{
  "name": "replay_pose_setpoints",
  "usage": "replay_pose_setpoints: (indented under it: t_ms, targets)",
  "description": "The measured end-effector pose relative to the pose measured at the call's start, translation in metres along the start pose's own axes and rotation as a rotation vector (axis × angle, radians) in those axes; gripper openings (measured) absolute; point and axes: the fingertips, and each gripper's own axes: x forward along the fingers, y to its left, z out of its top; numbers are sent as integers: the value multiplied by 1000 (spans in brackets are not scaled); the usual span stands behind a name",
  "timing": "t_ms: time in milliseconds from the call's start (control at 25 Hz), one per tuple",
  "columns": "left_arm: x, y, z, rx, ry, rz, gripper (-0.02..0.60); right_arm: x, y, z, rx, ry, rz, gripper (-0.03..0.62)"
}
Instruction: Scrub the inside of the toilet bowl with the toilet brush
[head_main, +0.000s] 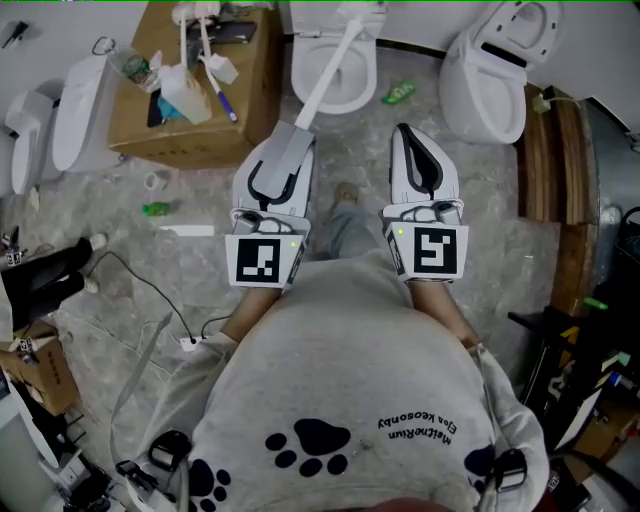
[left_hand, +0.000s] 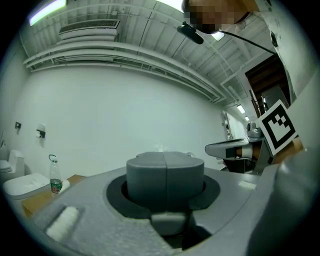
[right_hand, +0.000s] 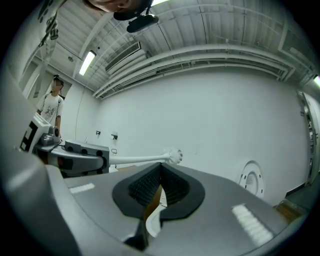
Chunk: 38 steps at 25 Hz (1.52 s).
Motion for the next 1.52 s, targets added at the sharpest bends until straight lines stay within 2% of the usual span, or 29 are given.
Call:
replay_pose_setpoints:
  t_ms: [240, 440, 760, 1120, 1520]
  targets:
    - [66, 10, -1, -13, 13, 15, 152, 58, -39, -5, -4, 16, 51, -2]
    - [118, 18, -3, -17, 17, 38, 152, 106, -74, -19, 82, 43, 83, -2]
    - [184, 29, -7, -13, 37, 81, 152, 165, -120, -32, 100, 44, 132, -2]
    - [197, 34, -27, -18, 90, 108, 152, 182, -130, -55, 118, 82, 164, -2]
    - [217, 48, -54, -17, 178, 89, 152, 205, -138, -81, 138, 143, 154, -2]
